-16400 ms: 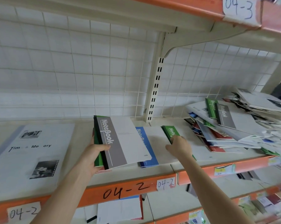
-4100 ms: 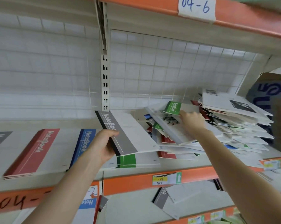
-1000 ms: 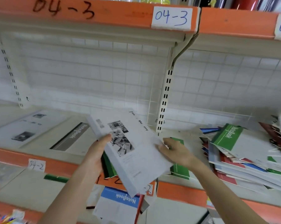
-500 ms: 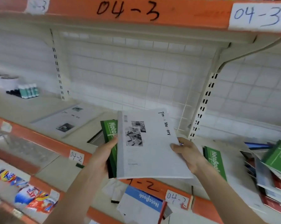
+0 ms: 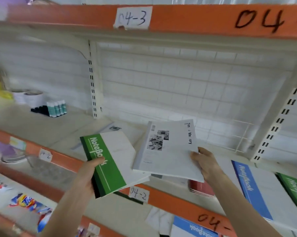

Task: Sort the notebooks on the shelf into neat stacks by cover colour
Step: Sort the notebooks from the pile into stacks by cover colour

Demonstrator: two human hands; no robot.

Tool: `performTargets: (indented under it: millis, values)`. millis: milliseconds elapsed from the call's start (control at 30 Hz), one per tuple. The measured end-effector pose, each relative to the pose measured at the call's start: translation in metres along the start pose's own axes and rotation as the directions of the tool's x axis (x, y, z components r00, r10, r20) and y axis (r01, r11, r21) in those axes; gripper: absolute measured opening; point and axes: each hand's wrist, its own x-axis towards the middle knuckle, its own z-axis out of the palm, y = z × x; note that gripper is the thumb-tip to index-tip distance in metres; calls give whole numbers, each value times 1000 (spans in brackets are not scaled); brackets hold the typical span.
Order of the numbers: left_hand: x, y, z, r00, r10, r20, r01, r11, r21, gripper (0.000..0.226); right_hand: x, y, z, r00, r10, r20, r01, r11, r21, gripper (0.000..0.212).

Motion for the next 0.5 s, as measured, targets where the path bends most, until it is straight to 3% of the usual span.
performTargets:
  millis: [233, 500]
  values:
    - [43, 43, -81, 999, -33, -34, 35, 999, 38, 7, 9, 21, 77, 986, -7, -169, -31, 975, -221, 23]
    - [52, 72, -144, 995, -66, -76, 74, 991, 108, 11, 7, 15, 125, 990, 18, -137, -57, 956, -287, 24]
